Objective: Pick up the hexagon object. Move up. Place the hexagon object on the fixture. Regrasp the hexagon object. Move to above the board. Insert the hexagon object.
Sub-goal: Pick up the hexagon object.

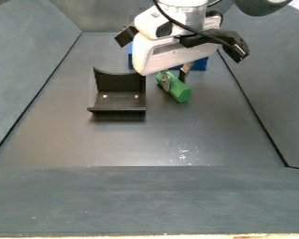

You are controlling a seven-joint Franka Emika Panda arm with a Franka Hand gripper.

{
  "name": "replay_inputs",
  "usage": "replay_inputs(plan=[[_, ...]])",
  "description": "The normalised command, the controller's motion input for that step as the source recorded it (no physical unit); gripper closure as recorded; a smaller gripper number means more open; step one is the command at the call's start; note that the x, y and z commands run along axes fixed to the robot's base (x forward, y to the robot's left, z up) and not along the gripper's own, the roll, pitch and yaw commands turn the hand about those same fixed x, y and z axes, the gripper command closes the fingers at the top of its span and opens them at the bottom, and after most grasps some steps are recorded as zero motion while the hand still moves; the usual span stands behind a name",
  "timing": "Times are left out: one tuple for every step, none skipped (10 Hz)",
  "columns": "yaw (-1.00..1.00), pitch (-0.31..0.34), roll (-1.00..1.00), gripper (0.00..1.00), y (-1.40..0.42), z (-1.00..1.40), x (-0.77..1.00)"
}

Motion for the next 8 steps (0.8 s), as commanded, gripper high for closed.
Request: replay_inputs(plan=[[0.00, 0.000, 0.00, 1.00, 0.00, 0.00, 0.00], [0.00, 0.000, 0.00, 1.00, 0.00, 0.00, 0.00], [0.00, 0.000, 0.00, 1.00, 0.00, 0.00, 0.00], [0.00, 0.000, 0.00, 1.00, 0.00, 0.00, 0.00], [0.00, 0.000, 0.00, 1.00, 0.00, 0.00, 0.00], [0.00, 0.000, 0.00, 1.00, 0.00, 0.00, 0.00], [0.00, 0.000, 0.00, 1.00, 0.00, 0.00, 0.00], [0.00, 0.000, 0.00, 1.00, 0.00, 0.00, 0.00]])
